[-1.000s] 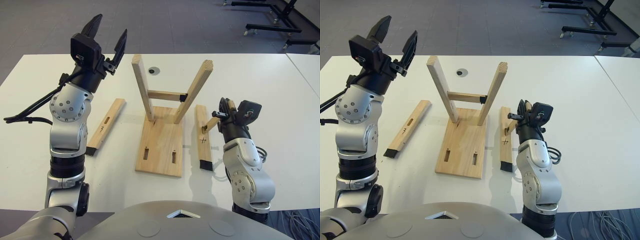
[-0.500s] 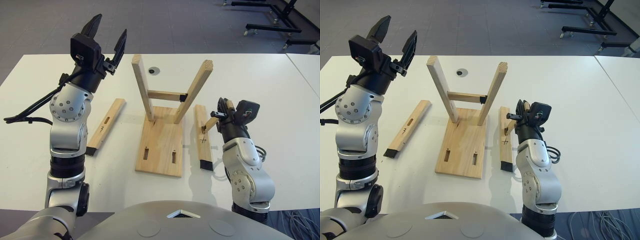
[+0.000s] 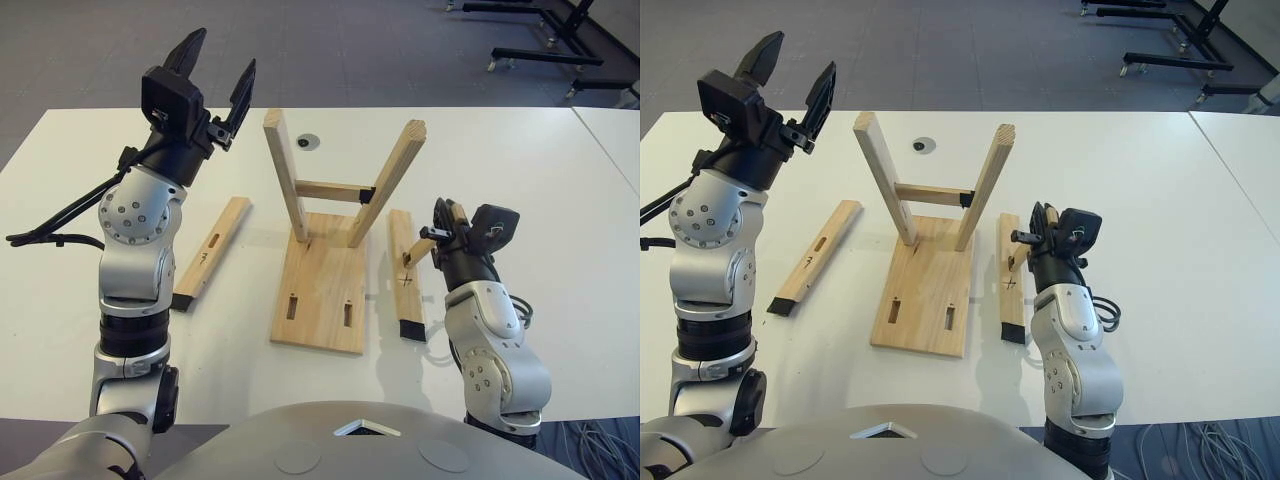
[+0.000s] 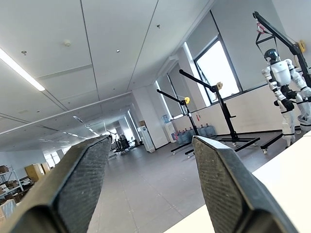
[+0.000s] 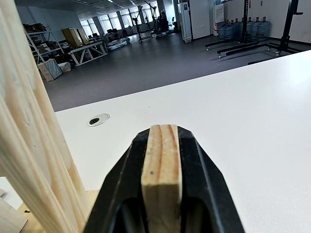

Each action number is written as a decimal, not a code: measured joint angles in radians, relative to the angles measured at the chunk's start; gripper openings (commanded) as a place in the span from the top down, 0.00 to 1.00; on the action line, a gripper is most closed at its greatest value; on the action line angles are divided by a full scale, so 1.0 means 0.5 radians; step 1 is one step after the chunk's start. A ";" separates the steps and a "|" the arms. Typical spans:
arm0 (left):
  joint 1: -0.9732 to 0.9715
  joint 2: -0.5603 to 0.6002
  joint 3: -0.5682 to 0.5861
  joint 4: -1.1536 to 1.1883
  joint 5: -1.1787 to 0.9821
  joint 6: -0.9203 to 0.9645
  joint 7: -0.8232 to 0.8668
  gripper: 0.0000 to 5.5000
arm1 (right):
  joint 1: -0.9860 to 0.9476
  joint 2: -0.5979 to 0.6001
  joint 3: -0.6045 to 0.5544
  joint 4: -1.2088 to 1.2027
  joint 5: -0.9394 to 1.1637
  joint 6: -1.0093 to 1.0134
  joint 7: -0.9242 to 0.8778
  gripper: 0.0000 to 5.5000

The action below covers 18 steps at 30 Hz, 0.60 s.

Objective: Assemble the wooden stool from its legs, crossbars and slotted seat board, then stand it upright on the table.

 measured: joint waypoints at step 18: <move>0.000 0.000 0.000 0.018 -0.002 -0.011 0.001 0.45 | -0.059 0.023 0.007 0.069 -0.075 -0.132 0.047 0.93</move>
